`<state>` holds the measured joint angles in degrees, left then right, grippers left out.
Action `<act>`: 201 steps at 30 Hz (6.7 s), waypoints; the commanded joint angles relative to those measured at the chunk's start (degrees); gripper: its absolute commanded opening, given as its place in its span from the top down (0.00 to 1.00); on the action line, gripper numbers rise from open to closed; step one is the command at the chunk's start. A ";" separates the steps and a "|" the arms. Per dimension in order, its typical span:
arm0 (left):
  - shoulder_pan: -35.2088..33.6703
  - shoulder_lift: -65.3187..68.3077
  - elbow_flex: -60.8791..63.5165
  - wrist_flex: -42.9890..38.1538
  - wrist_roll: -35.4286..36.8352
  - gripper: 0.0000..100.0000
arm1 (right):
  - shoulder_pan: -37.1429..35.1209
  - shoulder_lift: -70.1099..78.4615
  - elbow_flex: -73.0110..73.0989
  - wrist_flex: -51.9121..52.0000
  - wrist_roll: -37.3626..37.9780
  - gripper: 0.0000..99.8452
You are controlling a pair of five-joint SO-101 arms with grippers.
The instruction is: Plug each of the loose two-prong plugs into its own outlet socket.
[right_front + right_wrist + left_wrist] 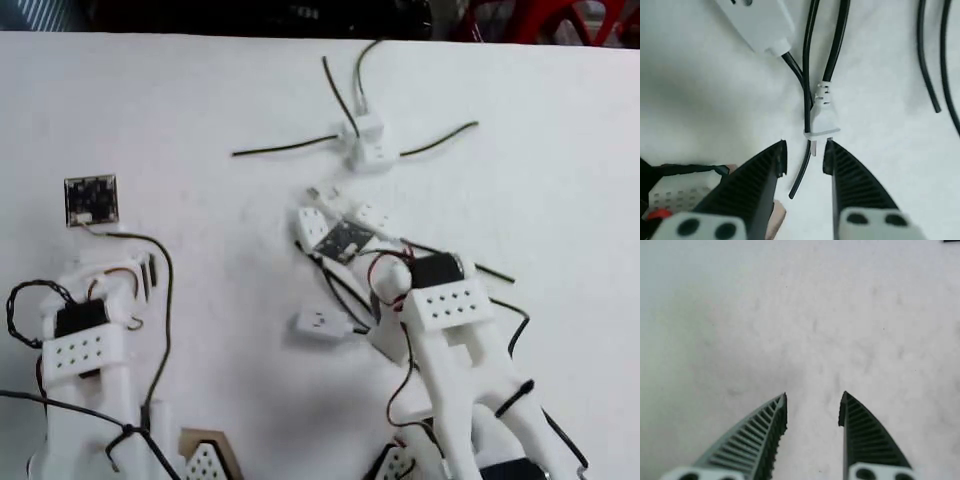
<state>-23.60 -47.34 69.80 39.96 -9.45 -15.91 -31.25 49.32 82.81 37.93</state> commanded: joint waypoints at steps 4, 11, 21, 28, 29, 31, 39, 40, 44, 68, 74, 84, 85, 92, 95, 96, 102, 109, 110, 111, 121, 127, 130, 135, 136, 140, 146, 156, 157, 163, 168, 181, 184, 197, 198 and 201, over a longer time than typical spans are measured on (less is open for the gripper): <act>-0.04 -1.71 -0.35 -1.49 -0.09 0.82 | 0.57 9.36 -0.18 -4.44 0.18 0.87; -0.04 -1.71 -0.35 -1.49 -0.09 0.82 | 0.84 15.87 -0.18 -9.54 0.26 0.88; -0.04 -1.71 -0.35 -1.49 -0.09 0.82 | 3.82 22.29 -0.35 -13.93 0.53 0.93; -0.04 -1.71 -0.26 -1.49 -0.09 0.82 | 3.82 24.13 -0.44 -13.76 0.53 0.89; -0.04 -1.71 -0.26 -1.49 -0.09 0.82 | 3.82 24.22 -0.53 -13.76 0.53 0.88; -0.04 -1.71 -0.26 -1.49 -0.09 0.82 | 3.82 24.40 -0.53 -13.76 0.53 0.88; -0.04 -1.71 -0.26 -1.49 -0.09 0.82 | 3.82 24.22 -0.53 -13.49 0.62 0.88; -0.04 -1.71 -0.26 -1.49 -0.09 0.82 | 3.91 23.96 -0.53 -13.23 0.62 0.88; -0.04 -1.71 -0.26 -1.49 -0.09 0.82 | 3.47 20.09 -0.62 -10.07 0.53 0.88; -0.04 -1.71 -0.26 -1.49 -0.09 0.82 | 1.80 9.36 9.23 -12.62 3.08 0.82; -0.04 -1.71 -0.26 -1.49 -0.09 0.82 | 2.51 17.45 8.18 -17.27 3.43 0.83; -0.04 -1.71 -0.26 -1.49 -0.09 0.82 | 3.30 21.58 2.81 -19.12 3.60 0.98; -0.04 -1.71 -0.26 -1.49 -0.09 0.82 | 3.30 21.58 2.73 -19.12 3.60 0.98; -0.04 -1.71 -0.26 -1.49 -0.09 0.82 | 3.30 21.85 1.58 -18.15 3.34 0.89; -0.04 -1.71 -0.26 -1.49 -0.09 0.82 | 3.12 21.67 0.88 -17.10 3.34 0.87; -0.04 -1.71 -0.26 -1.49 -0.09 0.82 | 3.21 21.85 0.18 -17.10 3.34 0.88; -0.04 -1.71 -0.26 -1.49 -0.09 0.82 | 3.21 21.93 -1.23 -17.36 3.34 0.89; -0.04 -1.71 -0.26 -1.49 -0.09 0.82 | 3.38 21.58 -2.81 -17.27 3.34 0.89; -0.04 -1.71 -0.26 -1.49 -0.09 0.82 | 3.82 21.58 -3.43 -17.10 3.34 0.89; -0.04 -1.71 -0.26 -1.49 -0.09 0.82 | 4.18 21.58 -4.04 -17.10 3.34 0.89; -0.04 -1.71 -0.26 -1.49 -0.09 0.82 | 4.44 21.58 -4.75 -17.10 3.60 0.89; -0.04 -1.71 -0.26 -1.49 -0.09 0.82 | 5.41 21.93 -4.75 -14.55 3.78 0.89; -0.04 -1.71 -0.26 -1.49 -0.09 0.82 | 5.76 21.58 -4.84 -12.18 4.75 0.89; -0.04 -1.71 -0.26 -1.49 -0.09 0.82 | 8.92 21.76 -4.84 -11.74 8.26 0.89; -0.04 -1.71 -0.26 -1.49 -0.09 0.82 | 9.45 21.85 -4.84 -11.74 9.05 0.89; -0.04 -1.71 -0.26 -1.49 -0.09 0.82 | 10.24 21.93 -4.84 -11.74 9.58 0.89; -0.04 -1.71 -0.26 -1.49 -0.09 0.82 | 9.80 21.93 -4.84 -11.82 9.76 0.92; -0.04 -1.71 -0.26 -1.49 -0.09 0.82 | 10.24 19.38 -4.92 -11.03 9.85 0.98; -0.04 -1.71 -0.26 -1.49 -0.09 0.82 | 10.24 17.89 -5.19 -9.89 9.85 0.98; -0.04 -1.71 -0.26 -1.49 -0.09 0.82 | 10.33 3.82 -10.55 1.98 9.49 0.98; -0.04 -1.71 -0.26 -1.49 -0.09 0.82 | 10.33 -9.19 -12.84 6.20 9.49 0.98; 0.04 -1.71 -0.26 -1.49 -0.09 0.82 | 10.15 -36.53 -13.10 6.64 5.54 0.98; 1.19 -1.71 -0.26 -1.49 -0.09 0.82 | 9.80 -40.48 -12.66 4.09 0.70 0.98; 1.89 -2.07 2.11 -5.89 0.00 0.82 | -4.00 -43.30 5.71 -22.55 -23.21 0.98; 1.89 -2.07 2.11 -5.89 0.00 0.82 | -5.67 -43.30 7.12 -24.84 -24.79 0.98; 2.15 -2.15 2.11 -6.77 0.18 0.82 | -11.12 -43.38 10.73 -31.16 -28.04 0.98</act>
<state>-22.46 -47.34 72.44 35.38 -9.45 -22.42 -73.98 58.55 58.02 12.88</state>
